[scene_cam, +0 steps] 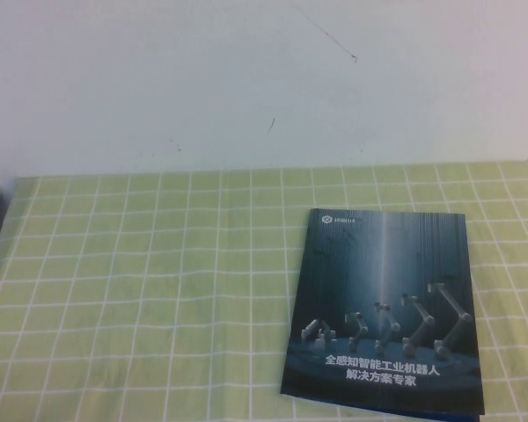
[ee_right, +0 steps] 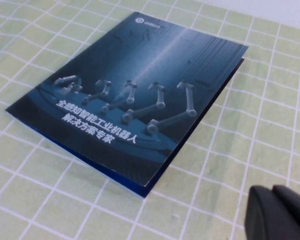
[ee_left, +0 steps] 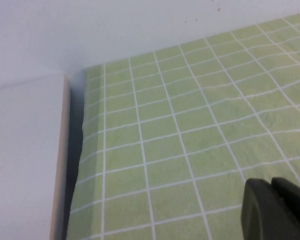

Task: Close book
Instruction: 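Close the open booklet and leave it lying on the table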

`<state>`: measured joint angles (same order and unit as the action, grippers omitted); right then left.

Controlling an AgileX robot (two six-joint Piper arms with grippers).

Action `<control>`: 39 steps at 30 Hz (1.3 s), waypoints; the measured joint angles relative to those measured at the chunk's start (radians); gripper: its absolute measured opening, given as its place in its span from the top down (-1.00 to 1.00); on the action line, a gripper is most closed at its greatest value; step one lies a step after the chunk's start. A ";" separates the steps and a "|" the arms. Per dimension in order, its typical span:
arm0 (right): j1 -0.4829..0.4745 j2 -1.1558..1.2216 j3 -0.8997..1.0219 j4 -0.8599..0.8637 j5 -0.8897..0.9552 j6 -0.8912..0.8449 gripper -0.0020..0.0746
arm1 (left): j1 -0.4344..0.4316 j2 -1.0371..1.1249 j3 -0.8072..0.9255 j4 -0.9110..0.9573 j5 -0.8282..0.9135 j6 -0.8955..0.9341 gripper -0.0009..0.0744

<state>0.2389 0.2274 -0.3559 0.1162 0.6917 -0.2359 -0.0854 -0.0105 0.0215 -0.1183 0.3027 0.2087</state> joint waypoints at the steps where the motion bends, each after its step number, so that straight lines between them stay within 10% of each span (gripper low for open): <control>1: 0.000 0.000 0.000 0.000 0.000 0.000 0.95 | -0.005 0.000 0.000 0.025 0.003 -0.072 0.99; 39: -0.004 -0.041 0.052 0.004 -0.076 0.000 0.95 | -0.034 -0.002 -0.005 0.077 0.022 -0.256 0.99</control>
<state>0.2351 0.1862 -0.3035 0.1203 0.6161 -0.2359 -0.1196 -0.0127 0.0165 -0.0413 0.3251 -0.0470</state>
